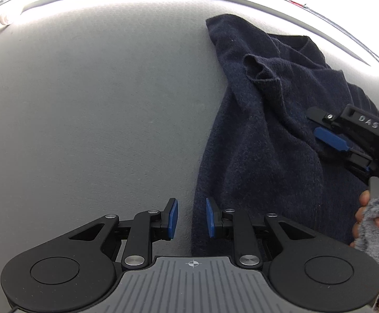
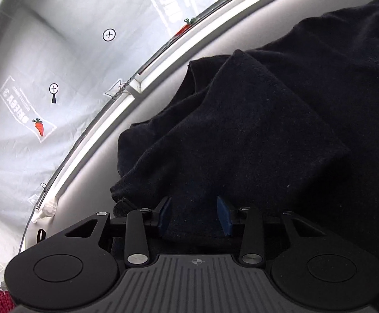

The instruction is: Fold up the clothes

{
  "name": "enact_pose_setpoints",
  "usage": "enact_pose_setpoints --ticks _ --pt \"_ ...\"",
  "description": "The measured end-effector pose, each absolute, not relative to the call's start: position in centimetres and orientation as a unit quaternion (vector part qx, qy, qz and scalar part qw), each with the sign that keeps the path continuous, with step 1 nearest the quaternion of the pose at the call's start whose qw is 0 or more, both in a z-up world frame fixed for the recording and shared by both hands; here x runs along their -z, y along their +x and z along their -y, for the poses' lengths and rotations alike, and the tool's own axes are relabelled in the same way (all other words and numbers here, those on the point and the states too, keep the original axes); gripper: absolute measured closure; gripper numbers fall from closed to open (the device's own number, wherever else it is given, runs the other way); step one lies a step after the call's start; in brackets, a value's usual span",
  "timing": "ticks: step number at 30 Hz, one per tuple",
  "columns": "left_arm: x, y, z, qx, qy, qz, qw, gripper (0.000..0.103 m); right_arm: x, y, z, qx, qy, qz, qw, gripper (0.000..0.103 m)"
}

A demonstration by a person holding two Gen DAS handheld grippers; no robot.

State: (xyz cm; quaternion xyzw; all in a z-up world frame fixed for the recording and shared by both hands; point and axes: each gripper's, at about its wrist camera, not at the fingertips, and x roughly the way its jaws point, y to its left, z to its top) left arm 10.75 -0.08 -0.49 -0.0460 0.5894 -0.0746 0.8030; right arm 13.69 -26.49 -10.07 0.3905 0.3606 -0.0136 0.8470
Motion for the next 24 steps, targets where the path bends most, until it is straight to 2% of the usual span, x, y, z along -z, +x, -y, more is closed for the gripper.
enact_pose_setpoints --ticks 6,12,17,20,24 --pt "0.1 11.1 1.1 0.097 -0.052 -0.578 0.808 0.073 7.7 11.0 29.0 0.051 0.404 -0.314 0.858 0.056" --pt "-0.1 11.6 3.0 0.119 -0.054 -0.562 0.817 0.073 9.7 8.9 33.2 0.138 0.400 -0.377 0.824 0.056" --pt "-0.8 10.7 4.8 0.117 -0.039 -0.548 0.827 0.072 9.1 4.8 35.5 0.140 0.414 -0.344 0.831 0.056" --pt "-1.6 8.8 5.8 0.111 -0.041 -0.534 0.837 0.066 9.9 3.7 38.4 0.151 0.427 -0.350 0.820 0.055" --pt "-0.3 6.2 8.8 0.091 -0.055 -0.550 0.828 0.066 10.9 1.0 43.9 0.143 0.442 -0.361 0.809 0.056"
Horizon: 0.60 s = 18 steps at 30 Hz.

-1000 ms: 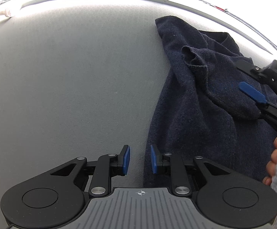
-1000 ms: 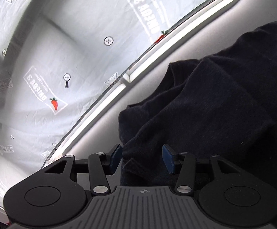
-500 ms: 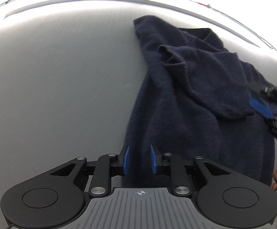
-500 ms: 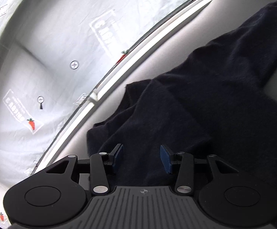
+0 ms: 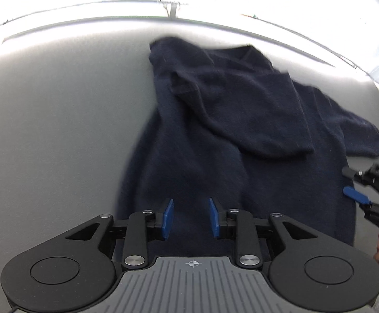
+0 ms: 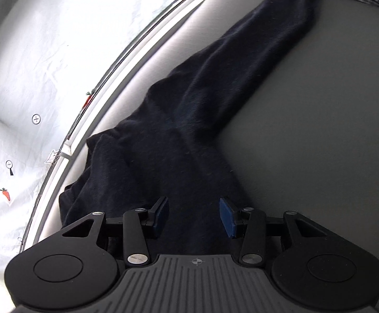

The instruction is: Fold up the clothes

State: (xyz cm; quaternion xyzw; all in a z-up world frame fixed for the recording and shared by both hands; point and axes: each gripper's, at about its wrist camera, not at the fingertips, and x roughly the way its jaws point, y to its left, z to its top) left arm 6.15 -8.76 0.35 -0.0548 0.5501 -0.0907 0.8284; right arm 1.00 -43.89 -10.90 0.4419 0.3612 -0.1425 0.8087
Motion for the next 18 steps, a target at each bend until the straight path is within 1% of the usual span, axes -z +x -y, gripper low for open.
enact_pose_setpoints --ticks 3,6,12,14,16,17,18 --pt "1.5 4.1 12.0 0.058 -0.033 -0.560 0.826 0.065 10.5 1.2 47.1 0.134 0.437 -0.355 0.816 0.055" --pt "1.4 3.2 14.4 0.022 -0.007 -0.549 0.836 0.064 10.0 1.5 52.0 0.131 0.438 -0.341 0.821 0.054" --pt "-1.3 2.7 17.7 0.000 -0.058 -0.525 0.849 0.064 9.7 1.5 60.7 0.177 0.427 -0.333 0.822 0.054" --pt "-2.1 2.8 19.9 0.015 -0.059 -0.518 0.853 0.061 9.5 1.3 63.3 0.191 0.426 -0.324 0.823 0.053" --pt "-2.5 3.0 23.8 0.059 -0.044 -0.521 0.850 0.058 9.5 1.8 65.1 0.202 0.423 -0.317 0.825 0.051" --pt "-2.4 3.0 24.7 0.072 -0.035 -0.522 0.849 0.056 9.6 2.1 65.9 0.208 0.420 -0.315 0.826 0.051" --pt "-2.3 2.9 26.7 0.095 -0.012 -0.523 0.847 0.051 9.6 2.5 66.7 0.213 0.416 -0.313 0.827 0.051"
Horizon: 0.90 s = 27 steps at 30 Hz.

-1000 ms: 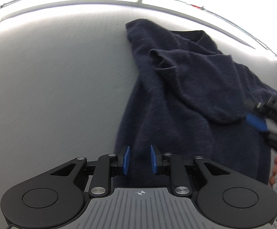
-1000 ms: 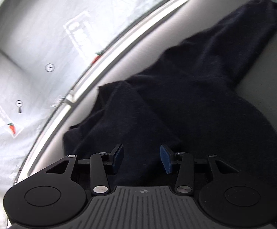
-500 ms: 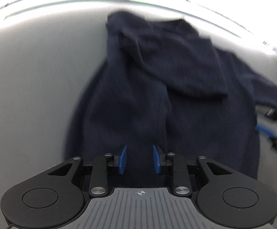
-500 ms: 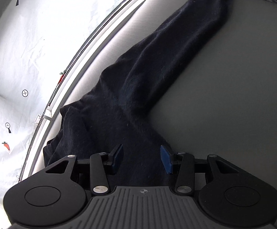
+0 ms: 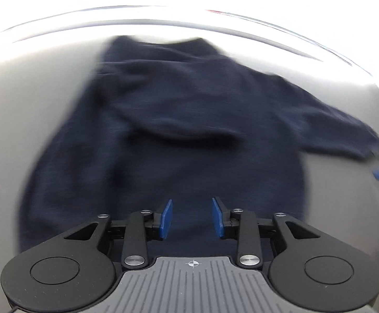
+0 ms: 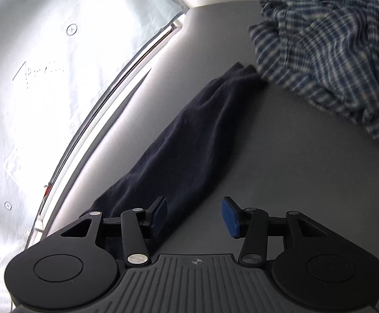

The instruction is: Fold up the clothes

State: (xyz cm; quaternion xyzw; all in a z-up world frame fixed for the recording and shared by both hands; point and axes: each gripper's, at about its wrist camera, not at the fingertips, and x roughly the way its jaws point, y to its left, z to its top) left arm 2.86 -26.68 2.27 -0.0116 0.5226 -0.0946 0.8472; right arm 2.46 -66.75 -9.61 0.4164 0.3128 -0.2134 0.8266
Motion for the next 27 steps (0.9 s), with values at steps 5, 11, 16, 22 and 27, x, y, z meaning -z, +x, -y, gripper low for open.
enact_pose_setpoints --ticks 5,11,16,22,27 --pt "-0.3 0.8 33.6 0.165 0.085 -0.523 0.832 0.045 10.0 4.2 70.5 0.236 0.410 -0.309 0.825 0.051" --pt "2.0 0.4 37.2 0.151 0.113 -0.546 0.816 0.044 10.8 6.7 72.2 0.241 0.398 -0.321 0.825 0.050" --pt "2.8 1.2 36.5 0.119 0.099 -0.570 0.807 0.045 11.3 7.8 72.3 0.228 0.393 -0.325 0.830 0.052" --pt "2.7 2.2 35.8 0.099 0.067 -0.586 0.802 0.050 11.3 7.6 72.3 0.226 0.392 -0.323 0.831 0.061" --pt "2.5 2.7 34.9 0.072 0.030 -0.596 0.799 0.064 11.6 7.6 72.5 0.219 0.396 -0.321 0.832 0.081"
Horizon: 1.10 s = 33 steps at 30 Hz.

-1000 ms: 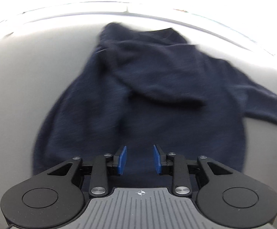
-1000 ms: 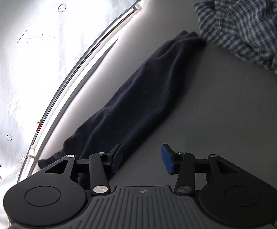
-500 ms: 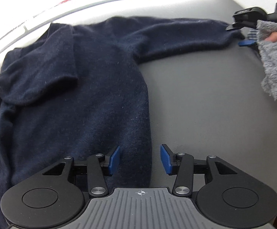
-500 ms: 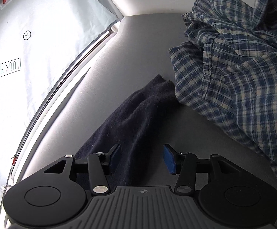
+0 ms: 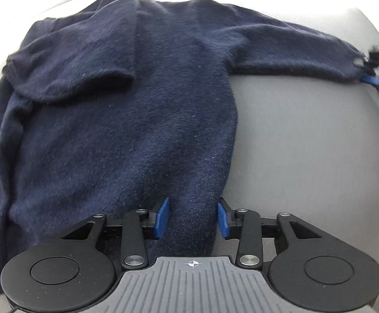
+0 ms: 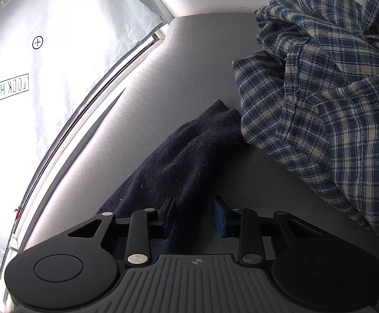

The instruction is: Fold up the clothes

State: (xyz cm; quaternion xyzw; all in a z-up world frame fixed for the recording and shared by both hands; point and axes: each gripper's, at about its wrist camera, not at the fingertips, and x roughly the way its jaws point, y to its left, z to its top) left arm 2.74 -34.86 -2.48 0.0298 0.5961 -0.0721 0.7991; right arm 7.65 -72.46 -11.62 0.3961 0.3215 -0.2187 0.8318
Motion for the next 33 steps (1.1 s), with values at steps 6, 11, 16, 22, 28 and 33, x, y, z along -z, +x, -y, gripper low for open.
enact_pose_setpoints --ticks 6,11,16,22,28,33 --pt "2.2 3.0 33.6 0.054 -0.005 -0.602 0.797 0.088 11.8 8.0 72.6 0.190 0.408 -0.315 0.836 0.097" --pt "1.9 3.3 31.5 0.034 -0.076 -0.602 0.794 0.091 10.1 8.9 72.4 0.137 0.405 -0.296 0.854 0.097" --pt "1.1 4.1 29.4 0.017 -0.125 -0.599 0.791 0.091 8.0 10.0 70.6 0.099 0.396 -0.285 0.867 0.097" --pt "0.3 5.2 26.4 -0.007 -0.166 -0.588 0.792 0.091 5.7 11.8 65.7 0.029 0.357 -0.287 0.888 0.097" --pt "-0.5 5.7 23.5 -0.029 -0.224 -0.573 0.787 0.091 2.3 12.4 57.4 -0.072 0.300 -0.292 0.905 0.097" --pt "-0.6 5.5 21.1 -0.042 -0.267 -0.567 0.778 0.090 0.3 12.3 49.7 -0.157 0.239 -0.304 0.909 0.097"
